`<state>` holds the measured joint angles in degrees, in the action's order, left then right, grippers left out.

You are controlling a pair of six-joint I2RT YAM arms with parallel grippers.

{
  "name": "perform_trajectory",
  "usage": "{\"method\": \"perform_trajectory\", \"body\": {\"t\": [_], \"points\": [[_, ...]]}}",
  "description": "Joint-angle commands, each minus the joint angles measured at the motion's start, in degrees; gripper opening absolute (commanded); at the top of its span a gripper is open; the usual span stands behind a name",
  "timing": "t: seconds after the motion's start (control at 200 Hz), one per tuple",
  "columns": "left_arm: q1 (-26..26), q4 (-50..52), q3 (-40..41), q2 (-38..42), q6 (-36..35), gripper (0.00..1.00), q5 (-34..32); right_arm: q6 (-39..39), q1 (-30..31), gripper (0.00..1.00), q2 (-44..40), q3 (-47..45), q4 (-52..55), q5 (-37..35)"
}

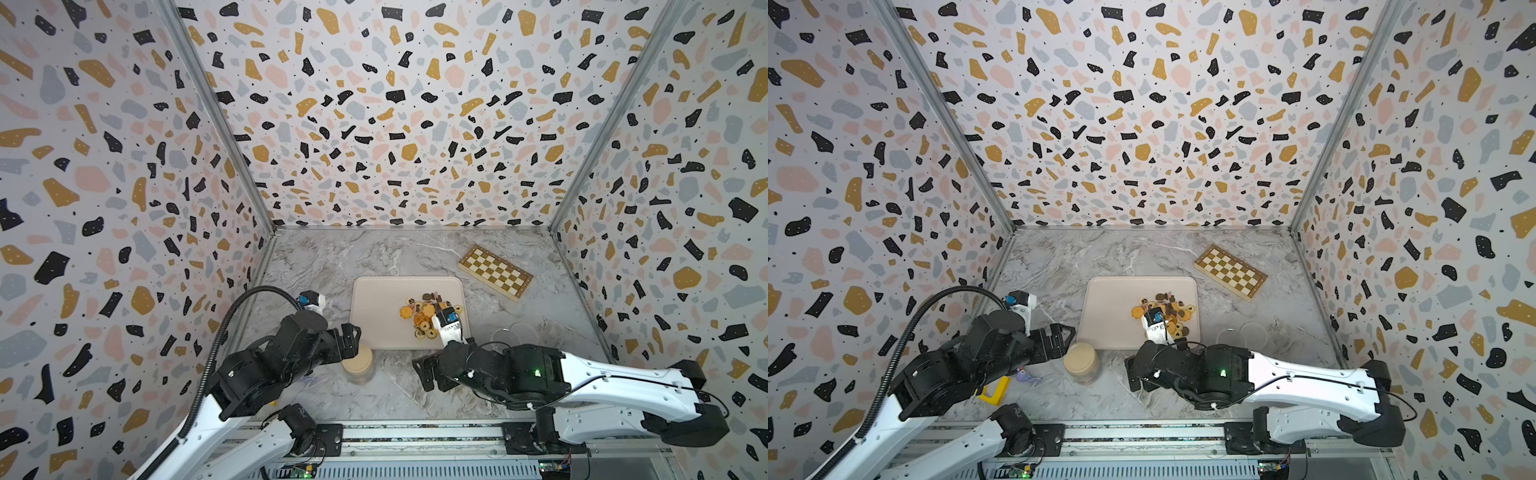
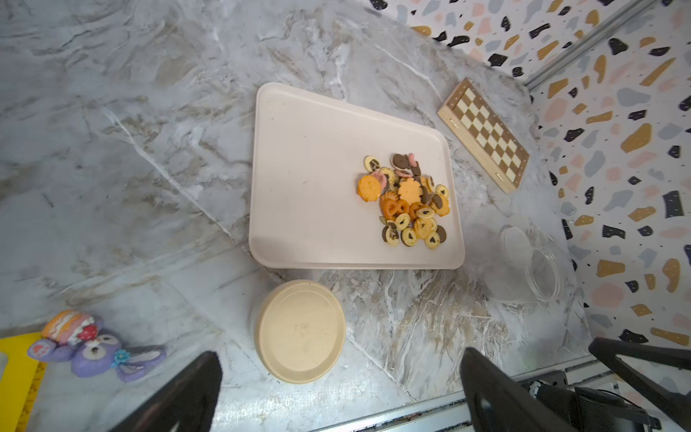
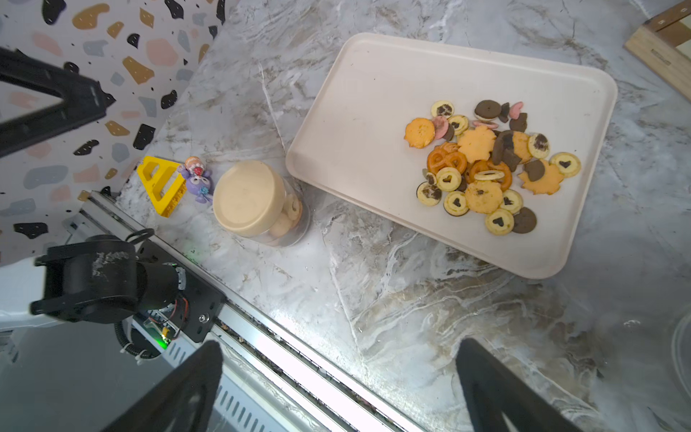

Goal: Pour the cookies out of the jar
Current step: Pick up the jar from the center of the board.

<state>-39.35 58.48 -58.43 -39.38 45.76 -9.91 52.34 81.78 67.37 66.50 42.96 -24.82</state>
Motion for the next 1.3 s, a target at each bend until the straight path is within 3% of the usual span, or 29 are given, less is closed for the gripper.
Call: {"method": "perform_trajectory", "body": {"t": [0.0,0.08,0.13,0.23,0.461,0.666,0.986,1.181,1.296], "points": [[10.76,2.81,1.15,-1.74,-3.15,0.99,5.46,-1.61,0.22,1.0,1.58,0.01,-3.57,-0.11],[22.52,0.65,3.62,-4.2,-5.74,0.98,16.47,-3.32,0.22,1.0,4.98,2.23,-5.36,0.55],[28.39,0.2,4.26,-4.96,-6.25,0.98,19.99,-4.26,0.22,1.0,7.85,4.26,-5.57,0.71],[32.92,-0.19,4.19,-4.67,-6.32,1.0,21.42,-7.01,0.14,1.0,13.69,8.47,-5.95,1.41],[35.63,-1.97,7.66,-4.97,-2.67,0.98,21.53,-11.21,-0.03,1.0,23.8,14.63,-9.77,3.37],[36.28,-0.03,10.29,-2.43,1.21,0.99,11.33,-14.6,-0.3,0.99,32.73,19.21,-11.35,3.85],[36.28,0.95,12.21,0.95,-0.29,0.99,10.99,-15.6,-0.52,0.99,35.6,19.87,-15.39,5.61],[36.28,3.42,8.63,2.2,-2.69,0.99,5.59,-15.78,-3.55,1.0,38.21,20.01,-16.5,7.08],[36.28,2.96,9.36,2.69,-2.69,0.99,7.03,-16.04,-3.89,1.0,38.81,20.23,-17.4,7.76]]}}
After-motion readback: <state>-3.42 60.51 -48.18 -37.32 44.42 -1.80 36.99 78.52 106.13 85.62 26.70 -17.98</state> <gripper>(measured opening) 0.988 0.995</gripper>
